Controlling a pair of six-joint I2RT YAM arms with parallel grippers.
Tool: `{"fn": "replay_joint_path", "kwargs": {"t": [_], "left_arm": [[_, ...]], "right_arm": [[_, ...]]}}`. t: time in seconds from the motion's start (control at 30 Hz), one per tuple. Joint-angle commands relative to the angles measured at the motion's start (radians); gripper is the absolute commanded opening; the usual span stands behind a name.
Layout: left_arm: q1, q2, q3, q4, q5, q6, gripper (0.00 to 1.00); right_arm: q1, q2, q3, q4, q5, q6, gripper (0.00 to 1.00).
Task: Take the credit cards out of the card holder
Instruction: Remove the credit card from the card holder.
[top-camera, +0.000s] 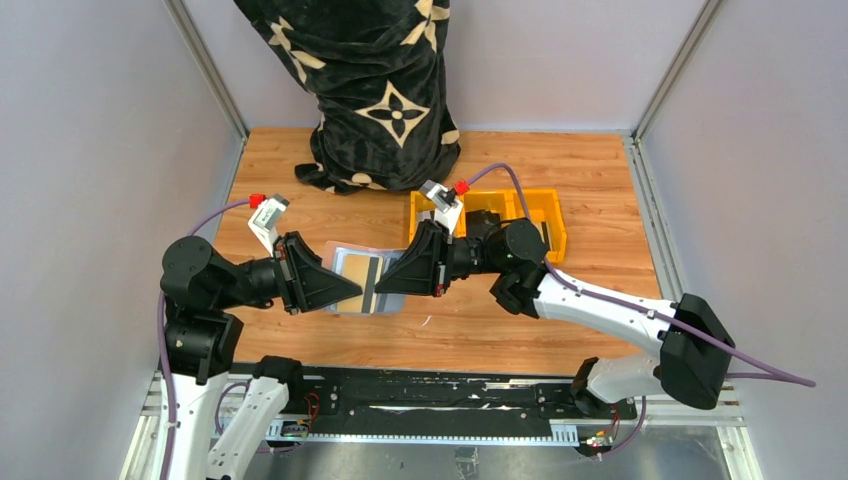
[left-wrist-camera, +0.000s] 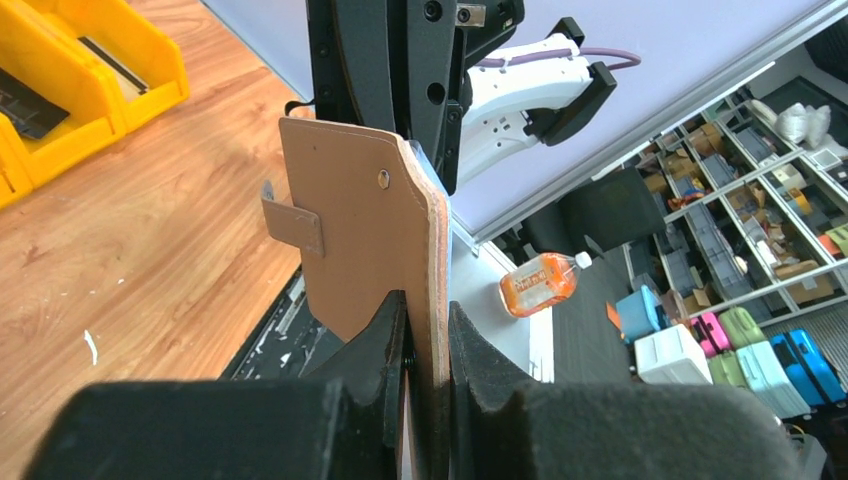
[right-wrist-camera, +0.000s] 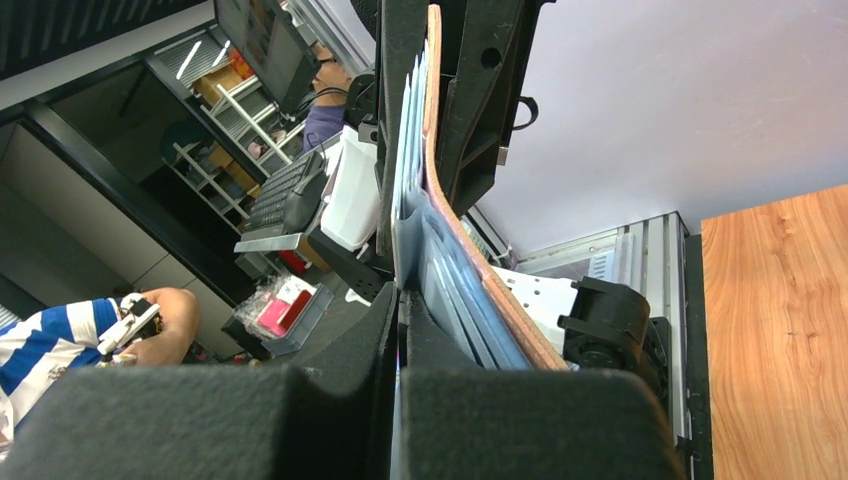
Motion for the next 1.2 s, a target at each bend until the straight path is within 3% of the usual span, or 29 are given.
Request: {"fn": "replay_joint_path", "kwargs": {"t": [0.0,0.27,0.4,0.57,1.03,1.17], "left_arm": [[-0.006,-0.001,0.032,0.032,0.038,-0.033,0.09],[-0.006,-0.001,0.044,0.02,0.031,-0.017,0.1],[-0.006,-0.007,0.04,-0.017,0.01,0.038,0.11],[-0.006,-0.007,0.036,-0.041,-0.012,0.079,0.12],[-0.006,-0.012,0.066,-0.047,0.001,0.073,0.13],[-0.006,-0.014,0.059,-0.046,0.003,0.079,0.13]], "right_arm": [[-0.002,-0.042,-0.059,0.067,-0.004,0.006,0.0],[-0.005,-0.052,-0.059,0.073,-0.008,0.013,0.0],[0.005,-0.049,-0.027,0.091,-0.016,0.021,0.3],[0.013,-0.056,0.005,0.064,-0.017,0.006,0.42],[0.013,-0.009,0.071,-0.07,-0.014,-0.061,0.44],[0.015,0.021,0.102,-0.039,-0.016,-0.031,0.34]]}}
